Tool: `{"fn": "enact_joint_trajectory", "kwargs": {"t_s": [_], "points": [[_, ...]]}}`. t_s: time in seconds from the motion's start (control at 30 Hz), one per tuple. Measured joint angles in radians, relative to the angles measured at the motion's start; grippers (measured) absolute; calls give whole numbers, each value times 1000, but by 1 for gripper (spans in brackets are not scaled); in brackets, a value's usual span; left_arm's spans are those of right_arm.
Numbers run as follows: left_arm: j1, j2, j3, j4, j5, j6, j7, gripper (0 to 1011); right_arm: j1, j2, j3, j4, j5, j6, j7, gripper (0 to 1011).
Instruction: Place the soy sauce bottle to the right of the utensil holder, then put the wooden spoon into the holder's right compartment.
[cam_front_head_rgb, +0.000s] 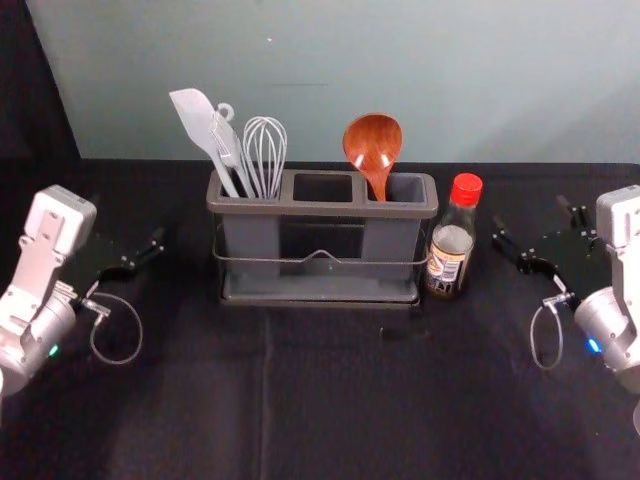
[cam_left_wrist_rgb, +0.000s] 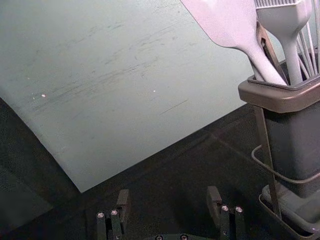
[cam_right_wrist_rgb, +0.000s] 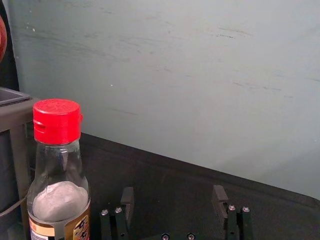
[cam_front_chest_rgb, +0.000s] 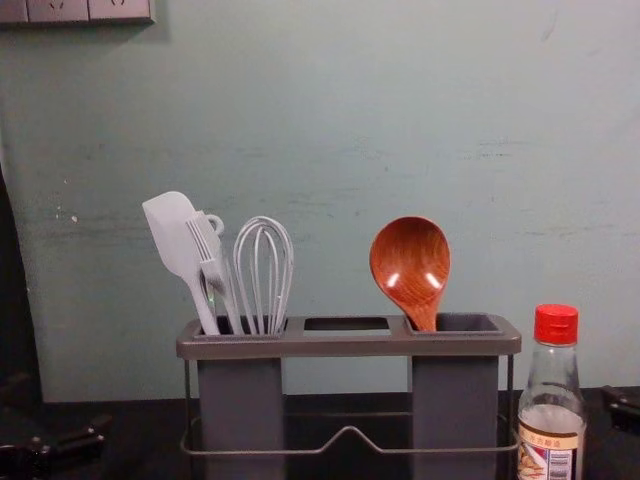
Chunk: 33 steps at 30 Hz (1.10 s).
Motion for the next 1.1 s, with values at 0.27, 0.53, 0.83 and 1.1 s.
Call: {"fn": "enact_joint_trajectory", "kwargs": {"t_s": [0.27,0.53,0.83,1.1], "points": [[0,0,0,0,0,0,0,1000,0,1,1,-1,2,0,0,1002],[0,0,0,0,0,0,0,1000,0,1,1,-2,3,0,-1,1003],[0,0,0,0,0,0,0,1000,0,1,1,-3,4,0,-1,1003],[0,0,0,0,0,0,0,1000,0,2,1,-3,4,0,-2,1003]]}}
